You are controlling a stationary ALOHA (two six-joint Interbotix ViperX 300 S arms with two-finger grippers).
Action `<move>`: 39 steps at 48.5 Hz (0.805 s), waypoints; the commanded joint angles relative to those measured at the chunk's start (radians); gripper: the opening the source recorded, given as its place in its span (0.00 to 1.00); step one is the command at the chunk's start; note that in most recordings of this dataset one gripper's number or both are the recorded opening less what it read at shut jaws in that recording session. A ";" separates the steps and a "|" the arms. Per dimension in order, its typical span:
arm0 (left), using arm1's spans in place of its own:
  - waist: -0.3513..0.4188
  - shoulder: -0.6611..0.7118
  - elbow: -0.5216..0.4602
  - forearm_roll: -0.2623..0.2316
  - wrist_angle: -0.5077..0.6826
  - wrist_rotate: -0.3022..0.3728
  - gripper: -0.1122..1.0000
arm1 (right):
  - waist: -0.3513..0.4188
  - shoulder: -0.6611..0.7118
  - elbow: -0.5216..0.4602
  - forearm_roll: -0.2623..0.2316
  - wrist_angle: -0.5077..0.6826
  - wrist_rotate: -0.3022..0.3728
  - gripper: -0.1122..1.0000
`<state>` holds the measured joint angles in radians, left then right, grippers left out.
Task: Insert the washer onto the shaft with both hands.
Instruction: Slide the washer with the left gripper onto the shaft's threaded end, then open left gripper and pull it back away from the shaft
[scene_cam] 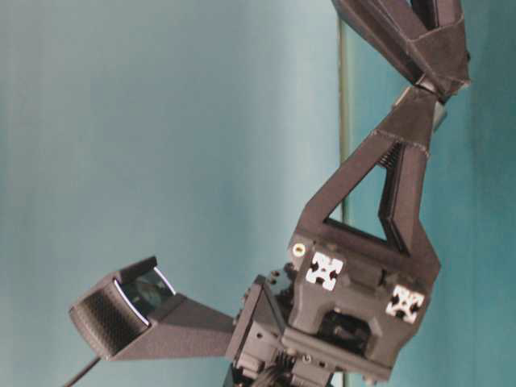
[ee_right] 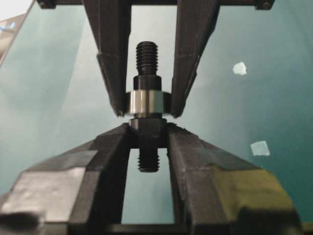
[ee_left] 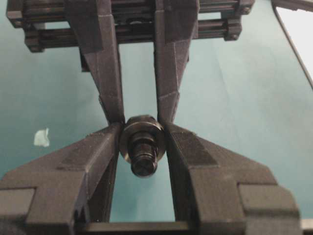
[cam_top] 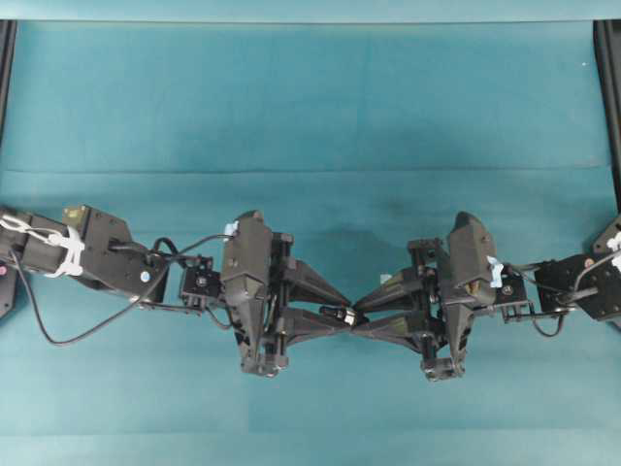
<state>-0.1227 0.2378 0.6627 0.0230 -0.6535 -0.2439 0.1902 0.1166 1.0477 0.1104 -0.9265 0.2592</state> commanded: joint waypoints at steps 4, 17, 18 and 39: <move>-0.015 0.002 -0.026 0.000 0.018 0.002 0.41 | -0.003 -0.005 -0.015 0.003 -0.011 0.008 0.10; -0.015 0.000 -0.031 0.000 0.037 -0.002 0.41 | -0.003 -0.006 -0.015 0.003 -0.008 0.008 0.10; -0.014 0.000 -0.031 0.003 0.038 -0.002 0.41 | -0.003 -0.005 -0.015 0.003 -0.008 0.008 0.10; -0.014 -0.005 -0.052 0.000 0.098 -0.003 0.41 | -0.003 -0.006 -0.012 0.003 0.002 0.008 0.10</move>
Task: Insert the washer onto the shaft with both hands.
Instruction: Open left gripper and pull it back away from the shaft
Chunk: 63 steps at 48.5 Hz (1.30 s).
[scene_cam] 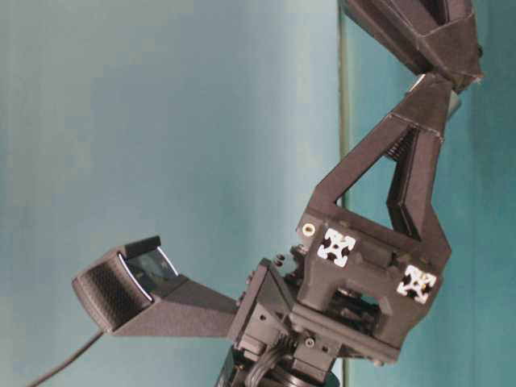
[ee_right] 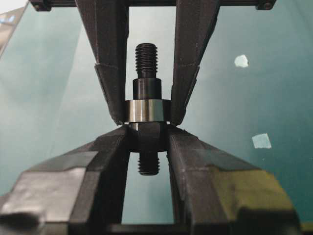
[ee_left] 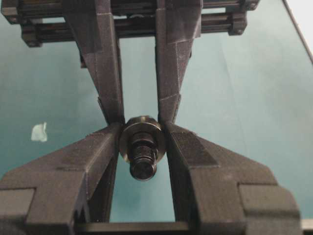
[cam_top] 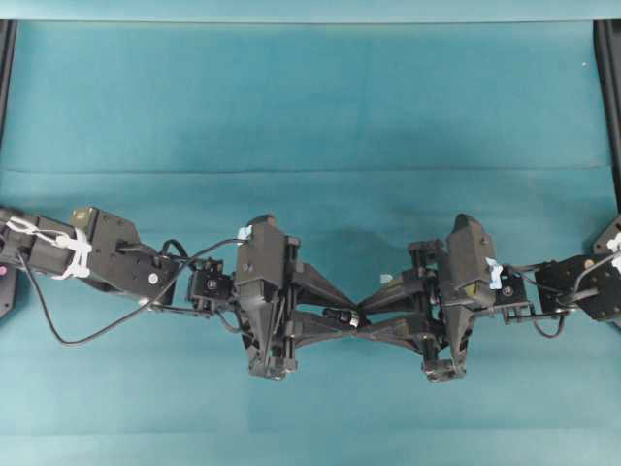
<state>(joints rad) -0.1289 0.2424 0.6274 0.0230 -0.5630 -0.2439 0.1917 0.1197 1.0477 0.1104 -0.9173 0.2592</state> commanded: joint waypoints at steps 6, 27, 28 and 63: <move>-0.008 -0.011 -0.018 0.003 0.025 -0.003 0.41 | -0.005 -0.008 -0.012 0.003 -0.008 0.008 0.10; -0.008 -0.014 -0.018 0.003 0.055 -0.003 0.78 | -0.005 -0.009 -0.012 0.003 0.002 0.008 0.10; -0.008 -0.015 -0.018 0.000 0.057 -0.003 0.81 | -0.005 -0.008 -0.012 0.003 0.002 0.008 0.10; -0.006 -0.265 0.120 0.003 0.290 0.015 0.84 | -0.005 -0.009 -0.012 0.003 0.021 0.008 0.10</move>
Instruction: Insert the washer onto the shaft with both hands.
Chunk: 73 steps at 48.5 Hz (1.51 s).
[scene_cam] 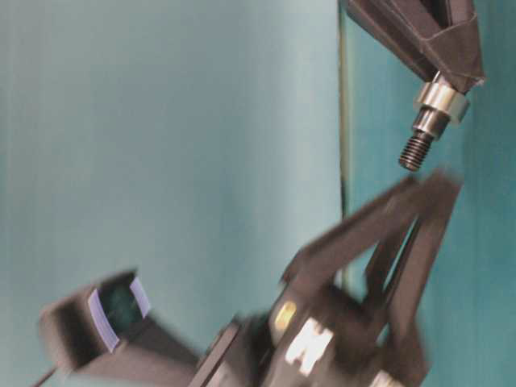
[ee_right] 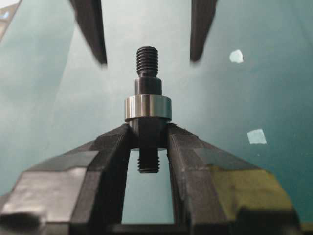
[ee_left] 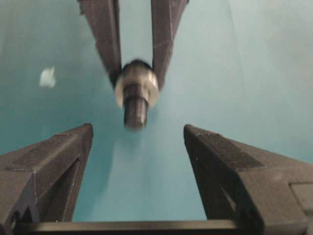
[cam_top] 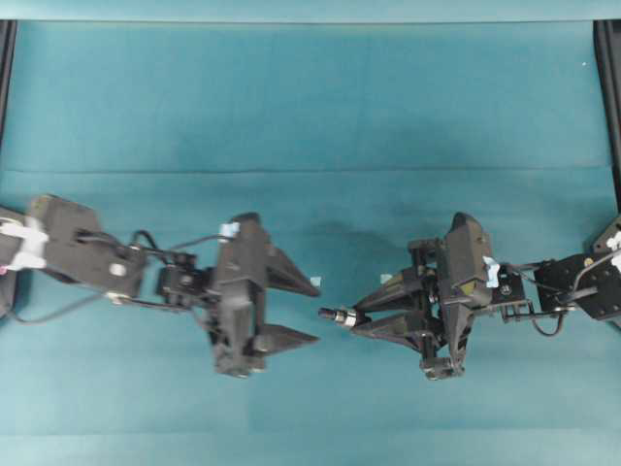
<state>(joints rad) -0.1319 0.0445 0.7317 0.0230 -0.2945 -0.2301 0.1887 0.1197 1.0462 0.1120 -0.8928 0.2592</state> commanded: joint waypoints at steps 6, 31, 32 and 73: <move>-0.003 -0.137 0.064 0.000 0.064 0.002 0.84 | -0.002 -0.011 -0.011 0.002 -0.005 0.008 0.10; -0.003 -0.285 0.166 0.003 0.207 0.002 0.84 | -0.002 -0.011 -0.011 0.002 0.008 0.008 0.10; -0.003 -0.284 0.166 0.000 0.207 0.003 0.84 | 0.000 -0.009 -0.009 0.002 0.008 0.008 0.10; -0.002 -0.279 0.161 0.003 0.207 0.006 0.83 | -0.002 -0.009 -0.011 0.002 0.008 0.005 0.10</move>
